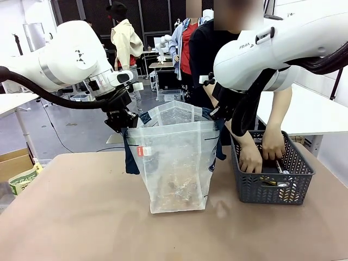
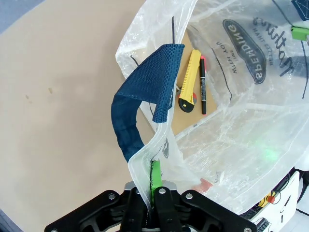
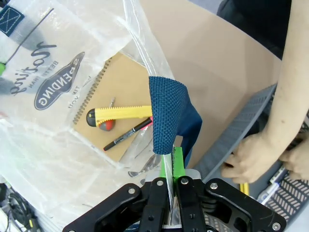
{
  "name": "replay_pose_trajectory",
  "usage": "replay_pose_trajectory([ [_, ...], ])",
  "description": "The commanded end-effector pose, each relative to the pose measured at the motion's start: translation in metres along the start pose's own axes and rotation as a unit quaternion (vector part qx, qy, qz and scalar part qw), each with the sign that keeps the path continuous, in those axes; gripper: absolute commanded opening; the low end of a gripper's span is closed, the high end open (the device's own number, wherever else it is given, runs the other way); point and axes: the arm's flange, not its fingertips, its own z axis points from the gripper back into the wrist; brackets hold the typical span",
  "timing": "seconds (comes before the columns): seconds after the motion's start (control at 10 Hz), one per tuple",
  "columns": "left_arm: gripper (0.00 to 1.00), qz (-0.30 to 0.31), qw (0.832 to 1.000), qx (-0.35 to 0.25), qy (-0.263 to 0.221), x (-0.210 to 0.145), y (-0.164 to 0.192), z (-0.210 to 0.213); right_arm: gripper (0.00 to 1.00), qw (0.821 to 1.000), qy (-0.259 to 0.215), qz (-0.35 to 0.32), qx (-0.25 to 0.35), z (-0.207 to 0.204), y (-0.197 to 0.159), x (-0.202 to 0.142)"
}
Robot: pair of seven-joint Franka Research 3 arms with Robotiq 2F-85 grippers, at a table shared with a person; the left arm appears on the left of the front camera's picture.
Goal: Transfer purchased items from the store into the shopping bag.
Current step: Move the Reusable shopping bag to the right side of the table.
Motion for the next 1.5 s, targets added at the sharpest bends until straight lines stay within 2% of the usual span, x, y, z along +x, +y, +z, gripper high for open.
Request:
replay_pose_trajectory([
  [0.0, 0.00, 0.001, 1.000, 0.001, -0.003, -0.0004, 0.0010, 0.0028, 0.00, 1.000, -0.002, -0.001, -0.001, 0.0008, -0.0012, -0.0004],
  [1.4, 0.00, 0.001, 1.000, 0.001, -0.003, -0.0004, 0.0010, 0.0028, 0.00, 1.000, -0.002, -0.001, -0.001, 0.0008, -0.0012, -0.0004],
])
